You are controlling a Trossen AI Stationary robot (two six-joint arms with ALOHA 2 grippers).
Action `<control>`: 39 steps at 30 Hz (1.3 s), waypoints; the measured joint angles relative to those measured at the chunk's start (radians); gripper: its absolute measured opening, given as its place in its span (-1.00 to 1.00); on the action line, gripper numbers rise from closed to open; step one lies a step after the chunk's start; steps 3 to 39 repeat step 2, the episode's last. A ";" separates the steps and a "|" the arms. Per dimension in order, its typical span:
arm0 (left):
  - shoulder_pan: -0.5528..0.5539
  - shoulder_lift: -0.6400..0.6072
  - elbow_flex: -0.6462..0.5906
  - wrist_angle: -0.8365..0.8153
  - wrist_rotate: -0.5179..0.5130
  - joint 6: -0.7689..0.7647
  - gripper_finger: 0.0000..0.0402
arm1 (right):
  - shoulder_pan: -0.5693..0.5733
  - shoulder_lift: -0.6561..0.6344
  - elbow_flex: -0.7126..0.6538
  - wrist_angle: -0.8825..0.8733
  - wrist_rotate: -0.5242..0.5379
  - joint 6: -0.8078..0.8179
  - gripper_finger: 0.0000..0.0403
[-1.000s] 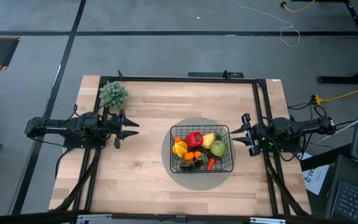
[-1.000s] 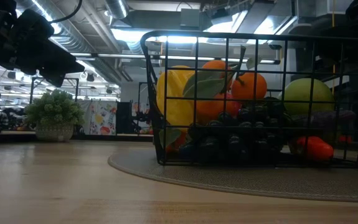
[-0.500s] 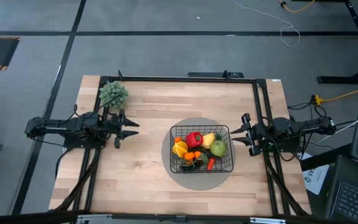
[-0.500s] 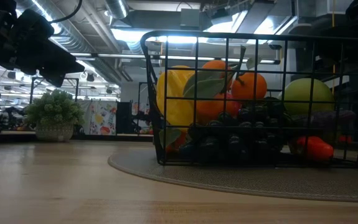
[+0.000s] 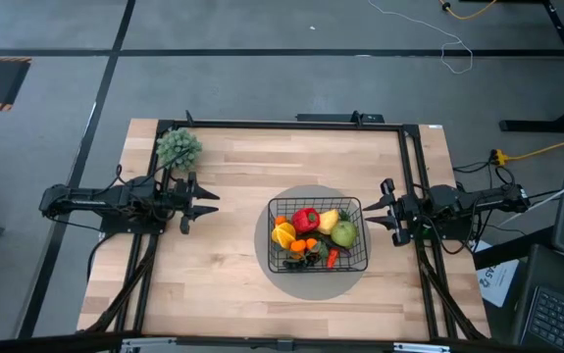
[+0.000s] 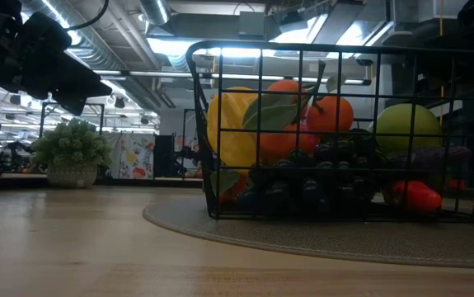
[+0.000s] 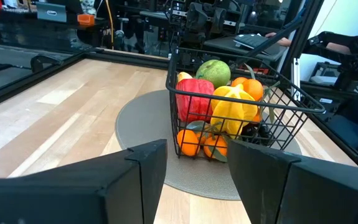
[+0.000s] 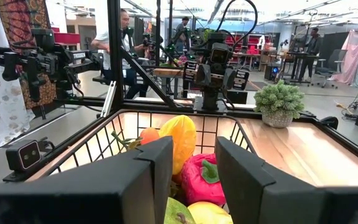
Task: Build produce basket
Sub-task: Return to Home Position
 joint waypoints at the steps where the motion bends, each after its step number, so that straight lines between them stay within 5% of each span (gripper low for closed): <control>1: 0.000 0.000 0.000 0.000 0.000 0.000 -0.22 | 0.000 0.000 0.000 0.000 0.000 -0.001 -0.40; 39: 0.000 0.000 0.000 0.000 0.000 0.000 -0.22 | 0.000 0.000 0.000 0.000 0.000 -0.001 -0.40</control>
